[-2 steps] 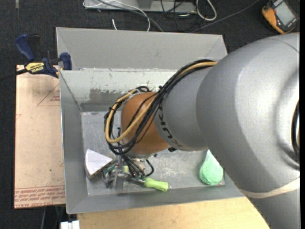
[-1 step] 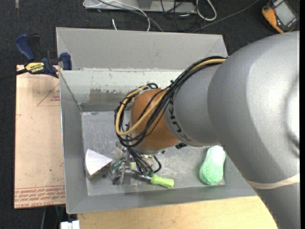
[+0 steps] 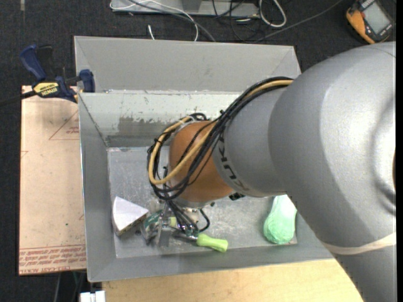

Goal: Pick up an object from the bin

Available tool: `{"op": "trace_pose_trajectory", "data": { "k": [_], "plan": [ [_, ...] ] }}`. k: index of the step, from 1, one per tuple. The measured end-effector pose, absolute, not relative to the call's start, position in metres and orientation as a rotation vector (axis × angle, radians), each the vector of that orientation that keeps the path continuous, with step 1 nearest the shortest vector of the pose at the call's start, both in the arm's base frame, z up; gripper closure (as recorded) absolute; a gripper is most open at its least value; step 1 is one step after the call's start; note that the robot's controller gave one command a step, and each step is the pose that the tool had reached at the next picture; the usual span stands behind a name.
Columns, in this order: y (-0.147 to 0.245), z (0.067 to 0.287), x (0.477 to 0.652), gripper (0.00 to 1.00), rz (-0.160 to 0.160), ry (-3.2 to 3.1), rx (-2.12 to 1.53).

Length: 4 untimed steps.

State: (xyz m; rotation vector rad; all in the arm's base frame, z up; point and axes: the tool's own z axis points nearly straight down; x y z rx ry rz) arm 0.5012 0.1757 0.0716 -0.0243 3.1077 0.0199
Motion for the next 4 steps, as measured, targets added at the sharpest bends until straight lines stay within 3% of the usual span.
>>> {"op": "trace_pose_trajectory", "data": {
  "k": [1, 2, 3, 4],
  "plan": [
    [0.150, 0.075, 0.494, 1.00, 0.023, 3.109, -0.018],
    [0.153, 0.076, 0.486, 1.00, 0.023, 3.107, -0.006],
    [0.132, 0.145, 0.491, 1.00, 0.021, 3.112, -0.025],
    [0.139, 0.228, 0.493, 1.00, 0.023, 3.115, -0.027]
  ]
}}
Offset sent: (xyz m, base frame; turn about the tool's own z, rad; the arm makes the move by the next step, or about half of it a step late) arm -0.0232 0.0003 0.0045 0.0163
